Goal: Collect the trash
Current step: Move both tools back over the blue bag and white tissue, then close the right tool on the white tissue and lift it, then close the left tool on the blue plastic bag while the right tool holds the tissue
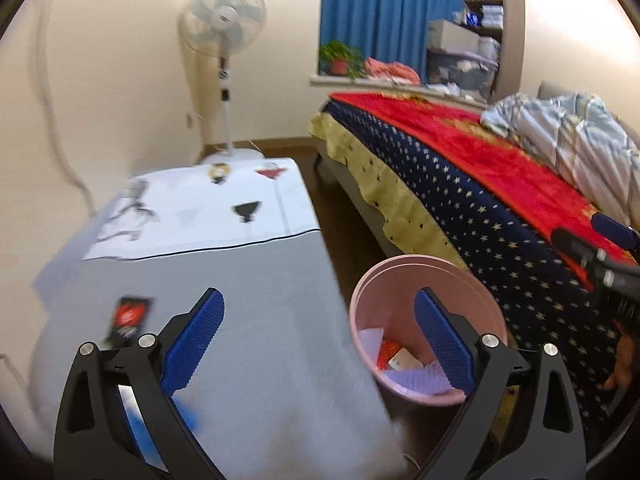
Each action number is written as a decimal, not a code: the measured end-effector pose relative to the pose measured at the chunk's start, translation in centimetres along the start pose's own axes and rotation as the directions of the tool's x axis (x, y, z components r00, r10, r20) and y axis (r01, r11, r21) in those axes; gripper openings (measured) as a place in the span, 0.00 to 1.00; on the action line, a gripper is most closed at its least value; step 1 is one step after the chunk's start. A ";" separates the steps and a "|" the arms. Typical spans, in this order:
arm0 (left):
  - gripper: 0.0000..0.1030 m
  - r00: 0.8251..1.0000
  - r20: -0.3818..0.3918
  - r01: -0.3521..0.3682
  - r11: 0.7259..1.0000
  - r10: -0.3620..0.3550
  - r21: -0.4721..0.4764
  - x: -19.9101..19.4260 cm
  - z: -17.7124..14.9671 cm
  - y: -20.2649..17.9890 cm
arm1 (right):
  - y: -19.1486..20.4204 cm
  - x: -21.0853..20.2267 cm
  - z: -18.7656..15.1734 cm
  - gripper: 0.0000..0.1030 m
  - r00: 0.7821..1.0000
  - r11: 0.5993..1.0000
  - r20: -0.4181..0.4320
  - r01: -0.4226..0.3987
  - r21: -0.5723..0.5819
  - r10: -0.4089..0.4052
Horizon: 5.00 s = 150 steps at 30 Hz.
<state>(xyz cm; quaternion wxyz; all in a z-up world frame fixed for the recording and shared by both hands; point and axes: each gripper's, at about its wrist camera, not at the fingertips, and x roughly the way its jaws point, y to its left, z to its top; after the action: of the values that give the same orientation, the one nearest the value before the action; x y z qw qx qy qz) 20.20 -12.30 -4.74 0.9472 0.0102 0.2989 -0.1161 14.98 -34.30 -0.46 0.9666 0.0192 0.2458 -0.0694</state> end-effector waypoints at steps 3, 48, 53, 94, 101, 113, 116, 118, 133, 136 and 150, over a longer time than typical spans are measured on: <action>0.90 0.999 0.037 0.006 1.000 -0.005 -0.019 -6.3 -1.9 1.0 | 0.2 -5.1 -0.5 0.89 0.998 0.996 0.052 -0.049 0.070 0.046; 0.92 0.938 0.075 -0.332 0.939 0.339 -0.090 -15.5 -3.1 11.6 | 11.8 -7.7 -6.2 0.93 0.982 0.982 -0.010 -0.188 -0.024 0.188; 0.92 0.888 0.064 -0.448 0.888 0.455 -0.102 -12.1 -1.3 16.4 | 16.4 -0.8 -7.4 0.93 0.971 0.973 -0.076 -0.228 -0.017 0.226; 0.92 0.838 -0.018 -0.542 0.827 0.546 -0.152 -5.0 -1.3 23.9 | 32.1 11.3 -13.4 0.08 0.835 0.830 -0.249 -0.535 -0.157 0.491; 0.92 0.834 -0.012 -0.546 0.823 0.551 -0.159 -5.1 -1.3 24.0 | 30.4 10.9 -11.0 0.06 0.853 0.850 -0.185 -0.513 -0.121 0.489; 0.92 0.843 -0.008 -0.532 0.830 0.538 -0.169 -5.7 -1.5 23.3 | 28.3 10.3 -9.9 0.10 0.878 0.874 -0.186 -0.468 -0.131 0.442; 0.92 0.844 -0.005 -0.529 0.832 0.536 -0.170 -5.8 -1.5 23.2 | 28.8 10.2 -10.5 0.43 0.863 0.860 -0.207 -0.491 -0.137 0.460; 0.92 0.844 -0.004 -0.530 0.832 0.536 -0.166 -5.8 -1.5 23.2 | 29.1 10.2 -11.0 0.52 0.865 0.860 -0.205 -0.490 -0.145 0.458; 0.92 0.844 -0.022 -0.531 0.831 0.535 -0.166 -5.1 -1.4 23.4 | 29.4 12.4 -13.1 0.09 0.856 0.856 -0.259 -0.494 -0.154 0.447; 0.92 0.844 -0.022 -0.532 0.831 0.536 -0.164 -5.0 -1.3 23.3 | 28.9 12.1 -12.2 0.07 0.867 0.866 -0.237 -0.479 -0.146 0.439; 0.92 0.904 0.111 -0.366 0.882 0.412 -0.296 -5.9 -3.2 18.6 | 20.6 2.8 -3.9 0.07 0.928 0.914 -0.033 -0.371 -0.164 0.371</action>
<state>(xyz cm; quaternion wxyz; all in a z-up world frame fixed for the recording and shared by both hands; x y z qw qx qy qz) 17.90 7.34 -4.98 0.9657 -0.0680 0.2213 0.1179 18.59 -13.99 -5.15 0.9603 -0.0155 0.2430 0.1359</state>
